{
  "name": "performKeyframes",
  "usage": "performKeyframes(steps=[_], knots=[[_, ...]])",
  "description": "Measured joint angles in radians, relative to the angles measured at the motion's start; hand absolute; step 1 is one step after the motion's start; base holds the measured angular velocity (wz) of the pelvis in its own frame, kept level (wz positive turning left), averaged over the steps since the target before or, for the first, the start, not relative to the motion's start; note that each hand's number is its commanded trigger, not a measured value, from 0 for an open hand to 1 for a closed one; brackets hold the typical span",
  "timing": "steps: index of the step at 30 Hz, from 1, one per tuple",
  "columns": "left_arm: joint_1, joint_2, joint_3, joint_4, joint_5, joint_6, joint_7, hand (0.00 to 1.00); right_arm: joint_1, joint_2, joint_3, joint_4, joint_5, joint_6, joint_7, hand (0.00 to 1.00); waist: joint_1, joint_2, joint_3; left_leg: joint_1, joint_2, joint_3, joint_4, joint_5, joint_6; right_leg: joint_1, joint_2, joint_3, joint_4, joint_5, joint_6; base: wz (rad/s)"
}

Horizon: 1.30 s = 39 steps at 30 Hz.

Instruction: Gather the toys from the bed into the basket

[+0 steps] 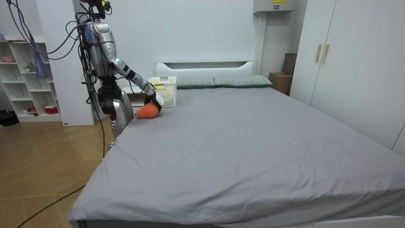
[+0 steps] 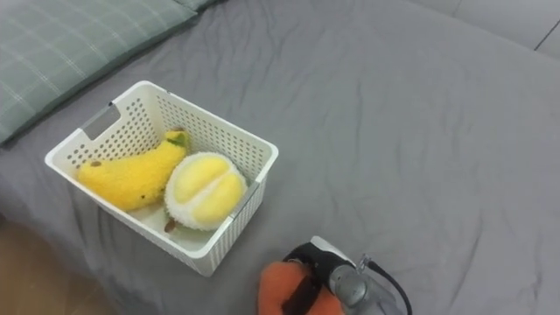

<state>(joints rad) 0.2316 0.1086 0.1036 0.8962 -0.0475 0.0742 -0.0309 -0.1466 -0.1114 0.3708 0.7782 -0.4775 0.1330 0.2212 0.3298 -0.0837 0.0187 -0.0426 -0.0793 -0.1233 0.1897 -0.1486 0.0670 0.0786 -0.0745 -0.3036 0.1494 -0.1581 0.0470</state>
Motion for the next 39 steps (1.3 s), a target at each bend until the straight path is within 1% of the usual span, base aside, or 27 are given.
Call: performKeyframes(steps=[3,4,6,14,18,19,20,21,24,26,28,31,33,35,37,39], knots=[[0.002,-0.002,0.0,0.009,0.0,0.0,0.0,0.0,0.0,0.005,0.0,0.03,0.0,0.0,0.0,1.0,0.006,0.004,0.002,0.0,-0.001,-0.005,0.003,0.0,0.0,0.003,0.0,-0.001,0.0,0.0,0.0,0.06],[0.004,-0.003,0.0,0.01,0.0,0.001,0.001,0.0,0.0,0.006,0.0,0.031,0.0,0.0,0.0,1.0,0.006,0.007,0.004,-0.001,-0.002,-0.007,0.005,0.0,0.0,0.004,0.0,-0.001,0.0,0.0,0.0,0.05],[0.005,-0.004,0.0,0.01,0.001,0.005,0.001,0.0,0.0,0.006,0.0,0.031,0.0,0.0,-0.001,1.0,0.006,0.008,0.0046,-0.002,-0.002,-0.011,0.008,0.0,0.0,0.005,0.0,-0.002,0.0,0.0,0.0,0.06],[0.001,-0.009,0.002,0.027,0.0,0.006,0.002,0.0,0.002,0.007,0.0,0.038,0.0,-0.002,-0.002,1.0,0.005,0.014,0.0032,0.003,-0.004,-0.015,0.013,0.0,-0.001,0.013,0.0,-0.007,0.0,0.0,0.0,0.01],[0.001,-0.009,-0.001,0.026,-0.001,0.005,0.001,0.0,0.002,0.006,-0.001,0.024,0.003,-0.004,-0.003,1.0,-0.004,0.018,0.0031,0.003,-0.005,-0.016,0.015,0.0,-0.001,0.017,-0.001,-0.004,0.0,0.0,0.0,0.0],[0.002,-0.009,-0.001,0.026,-0.001,0.004,0.0,0.0,0.002,0.003,-0.001,0.009,0.003,-0.004,-0.003,1.0,-0.007,0.019,0.0033,0.003,-0.005,-0.016,0.015,0.0,-0.001,0.017,-0.001,-0.002,0.0,0.0,0.0,0.0],[0.003,-0.009,-0.001,0.025,0.0,0.002,0.0,0.0,0.002,-0.001,-0.004,-0.019,0.002,-0.004,-0.002,1.0,-0.021,0.02,0.0024,0.002,-0.005,-0.017,0.016,0.0,-0.001,0.018,-0.001,-0.001,0.0,0.0,0.0,0.0],[0.005,-0.009,-0.001,0.025,-0.001,0.001,0.0,0.0,0.002,-0.004,-0.007,-0.036,0.002,-0.004,-0.003,1.0,-0.024,0.021,0.0025,0.002,-0.005,-0.017,0.016,0.0,-0.001,0.018,-0.001,-0.001,0.0,0.0,0.0,0.0],[0.012,-0.006,-0.007,0.009,0.003,0.002,-0.001,0.0,0.002,-0.017,-0.027,-0.125,0.001,-0.005,-0.021,1.0,-0.038,0.026,-0.0022,0.004,-0.005,-0.015,0.018,0.0,-0.001,0.018,-0.001,0.001,0.0,0.0,0.0,0.0],[0.013,-0.007,-0.006,0.004,0.009,0.002,-0.001,0.0,0.001,-0.018,-0.067,-0.183,0.0,-0.004,-0.031,1.0,-0.046,0.03,-0.0072,0.006,-0.004,-0.011,0.017,0.001,0.0,0.018,-0.001,0.002,0.001,0.0,0.0,-0.05],[0.013,-0.007,-0.005,0.005,0.012,0.003,-0.001,0.0,0.001,-0.02,-0.087,-0.24,0.001,-0.002,-0.037,1.0,-0.054,0.032,-0.0073,0.013,-0.004,-0.006,0.016,0.001,0.0,0.018,-0.002,0.002,0.001,0.0,0.0,-0.09],[0.007,-0.004,-0.004,0.009,0.014,0.009,-0.001,0.0,0.001,-0.045,-0.09,-0.324,0.009,0.0,-0.063,1.0,-0.057,0.032,-0.0072,0.02,-0.002,0.004,0.013,0.0,0.0,0.021,-0.003,0.003,0.001,0.0,0.0,-0.09],[0.006,-0.004,-0.006,0.008,0.011,0.009,-0.001,0.0,0.001,-0.058,-0.105,-0.379,0.032,0.0,-0.068,1.0,-0.071,0.031,-0.0074,0.023,-0.002,0.01,0.013,0.0,0.001,0.022,-0.004,0.009,0.001,0.0,0.0,-0.07],[0.006,-0.001,-0.006,0.008,0.011,0.009,-0.001,0.0,-0.005,-0.063,-0.133,-0.443,0.058,0.0,-0.085,1.0,-0.081,0.031,-0.0072,0.039,-0.001,0.021,0.003,0.001,0.003,0.029,-0.004,0.026,0.002,0.0,0.0,-0.14],[0.005,0.002,-0.007,0.008,0.014,0.009,-0.001,0.0,-0.02,-0.066,-0.147,-0.469,0.059,-0.002,-0.1,1.0,-0.087,0.03,-0.0052,0.053,0.0,0.033,-0.005,0.002,0.004,0.034,-0.004,0.034,0.002,0.0,0.0,-0.21],[0.006,0.004,-0.007,0.008,0.014,0.009,-0.001,0.0,-0.034,-0.071,-0.162,-0.481,0.063,-0.002,-0.11,1.0,-0.097,0.027,-0.0048,0.057,0.001,0.04,-0.009,0.001,0.006,0.035,-0.004,0.046,0.002,0.0,0.0,-0.16]])
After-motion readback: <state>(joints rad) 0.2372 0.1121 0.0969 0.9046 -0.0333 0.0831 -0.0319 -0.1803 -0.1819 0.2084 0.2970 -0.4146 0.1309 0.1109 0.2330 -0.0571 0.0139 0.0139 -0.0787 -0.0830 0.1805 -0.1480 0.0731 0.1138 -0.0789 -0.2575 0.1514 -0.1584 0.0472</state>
